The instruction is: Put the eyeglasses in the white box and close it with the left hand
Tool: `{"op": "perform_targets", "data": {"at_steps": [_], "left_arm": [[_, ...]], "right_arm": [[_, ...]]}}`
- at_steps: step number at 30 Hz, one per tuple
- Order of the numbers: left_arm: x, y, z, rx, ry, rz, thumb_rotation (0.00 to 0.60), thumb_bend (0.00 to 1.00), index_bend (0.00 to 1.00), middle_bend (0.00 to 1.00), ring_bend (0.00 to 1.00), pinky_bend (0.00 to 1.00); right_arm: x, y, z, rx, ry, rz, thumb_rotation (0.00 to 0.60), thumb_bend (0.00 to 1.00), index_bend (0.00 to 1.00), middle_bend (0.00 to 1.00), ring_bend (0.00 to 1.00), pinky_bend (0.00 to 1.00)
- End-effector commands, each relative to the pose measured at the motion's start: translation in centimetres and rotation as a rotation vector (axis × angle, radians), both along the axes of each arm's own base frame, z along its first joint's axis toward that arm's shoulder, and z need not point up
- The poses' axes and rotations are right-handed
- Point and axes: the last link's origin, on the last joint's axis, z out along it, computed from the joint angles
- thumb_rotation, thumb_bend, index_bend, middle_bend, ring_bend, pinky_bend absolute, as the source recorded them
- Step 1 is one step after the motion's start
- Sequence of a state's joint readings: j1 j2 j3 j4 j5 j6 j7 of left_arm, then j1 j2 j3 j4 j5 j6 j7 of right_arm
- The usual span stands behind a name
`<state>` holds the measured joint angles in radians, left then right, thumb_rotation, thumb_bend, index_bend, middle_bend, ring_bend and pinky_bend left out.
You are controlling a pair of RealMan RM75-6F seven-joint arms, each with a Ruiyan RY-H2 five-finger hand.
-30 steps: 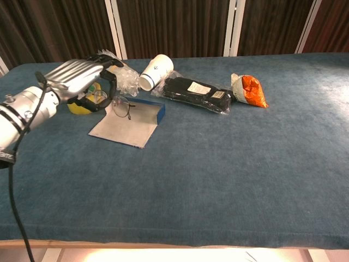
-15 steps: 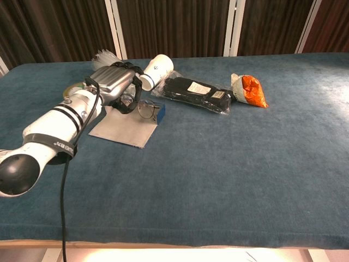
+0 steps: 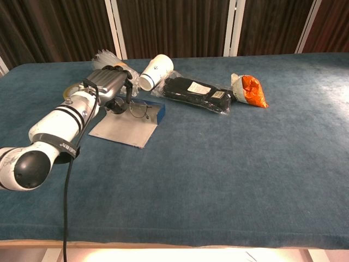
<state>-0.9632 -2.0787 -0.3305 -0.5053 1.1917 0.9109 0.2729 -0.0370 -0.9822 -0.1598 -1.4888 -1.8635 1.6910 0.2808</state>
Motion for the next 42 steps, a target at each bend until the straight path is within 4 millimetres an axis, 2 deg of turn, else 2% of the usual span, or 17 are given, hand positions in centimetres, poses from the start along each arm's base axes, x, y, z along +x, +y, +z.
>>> {"op": "perform_targets", "data": {"at_steps": [1,7,11,15,20,26,30,36,42], "left_arm": [[0.0,0.1,-0.1,-0.002,0.003,0.004,0.600,0.42,0.69,0.13,0.00,0.03],[-0.1,0.3,-0.3,-0.008,0.011,0.008,0.600,0.40,0.65,0.13,0.00,0.03],[-0.2,0.3,-0.5,-0.014,0.016,0.012,0.600,0.40,0.51,0.11,0.00,0.02],[0.0,0.4,-0.4,-0.001,-0.008,0.020,0.600,0.39,0.26,0.07,0.00,0.02],[0.3,0.4,-0.4,0.023,-0.035,0.020,0.600,0.38,0.14,0.05,0.00,0.02],[0.5,-0.1,0.1,0.036,-0.078,-0.016,0.600,0.37,0.13,0.04,0.00,0.02],[0.4,-1.4,1.1,0.019,-0.141,-0.072,0.600,0.36,0.13,0.02,0.00,0.02],[-1.1,-5.1,3.9,-0.139,-0.124,-0.098,0.600,0.33,0.20,0.00,0.00,0.00],[-2.1,-7.8,6.8,-0.316,0.022,-0.032,0.600,0.35,0.31,0.00,0.00,0.00]], "right_arm": [[0.0,0.0,0.1,-0.002,-0.001,-0.001,0.600,0.19,0.00,0.00,0.00,0.00],[0.0,0.1,0.1,-0.001,-0.002,0.001,0.600,0.19,0.00,0.00,0.00,0.00],[-0.1,0.1,0.2,-0.003,-0.003,0.001,0.600,0.19,0.00,0.00,0.00,0.00],[-0.1,0.3,0.3,-0.005,-0.007,0.006,0.600,0.19,0.00,0.00,0.00,0.00],[-0.1,0.5,0.4,-0.003,-0.011,0.010,0.600,0.19,0.00,0.00,0.00,0.00],[-0.1,0.5,0.4,-0.003,-0.015,0.013,0.600,0.19,0.00,0.00,0.00,0.00],[-0.1,0.5,0.2,0.001,-0.005,0.016,0.600,0.19,0.00,0.00,0.00,0.00],[0.1,0.6,-0.2,0.009,0.005,0.019,0.600,0.19,0.00,0.00,0.00,0.00],[0.3,0.6,-0.6,0.024,0.012,0.025,0.600,0.19,0.00,0.00,0.00,0.00]]}}
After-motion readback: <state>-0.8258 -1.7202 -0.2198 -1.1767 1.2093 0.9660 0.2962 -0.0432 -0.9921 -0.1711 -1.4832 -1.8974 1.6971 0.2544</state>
